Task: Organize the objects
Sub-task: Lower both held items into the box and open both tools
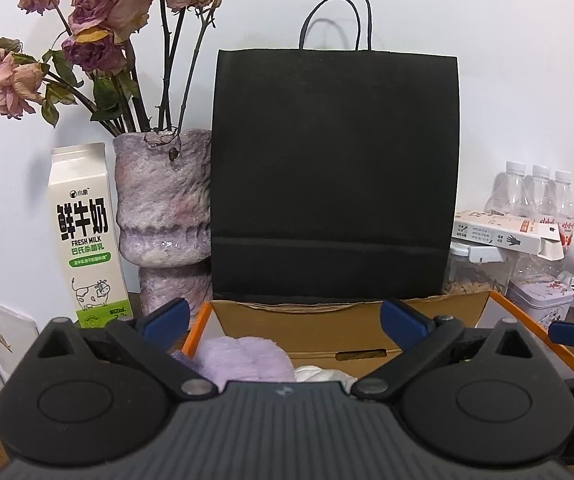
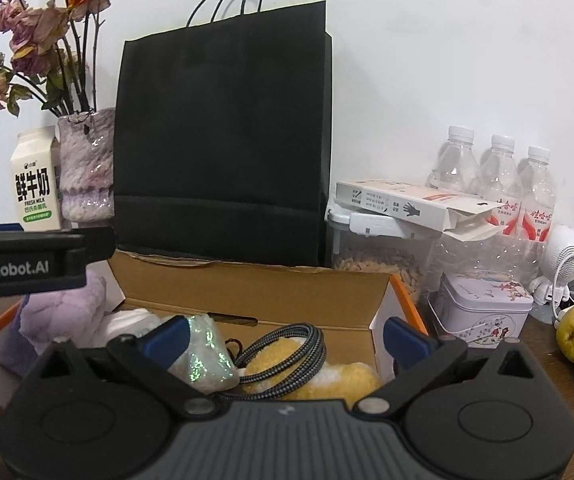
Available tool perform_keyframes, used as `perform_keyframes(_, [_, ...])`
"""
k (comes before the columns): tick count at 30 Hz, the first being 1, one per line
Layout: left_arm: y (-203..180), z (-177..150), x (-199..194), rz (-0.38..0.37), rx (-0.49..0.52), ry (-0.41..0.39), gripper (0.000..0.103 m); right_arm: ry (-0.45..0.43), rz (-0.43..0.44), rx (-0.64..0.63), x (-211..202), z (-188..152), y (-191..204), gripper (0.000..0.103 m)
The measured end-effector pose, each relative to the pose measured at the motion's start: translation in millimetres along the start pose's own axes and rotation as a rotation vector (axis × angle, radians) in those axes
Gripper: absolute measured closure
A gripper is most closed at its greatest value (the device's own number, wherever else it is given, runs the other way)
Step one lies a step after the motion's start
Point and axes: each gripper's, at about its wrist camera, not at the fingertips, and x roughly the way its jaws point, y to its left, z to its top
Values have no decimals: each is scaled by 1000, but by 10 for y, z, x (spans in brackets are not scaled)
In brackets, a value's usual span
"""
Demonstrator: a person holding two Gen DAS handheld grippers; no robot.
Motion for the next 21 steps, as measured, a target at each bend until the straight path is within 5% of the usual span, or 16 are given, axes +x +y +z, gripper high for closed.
perform_keyframes(21, [232,-69,-357,-14,29,73,0,5,56,7,-364,-16,-109,0])
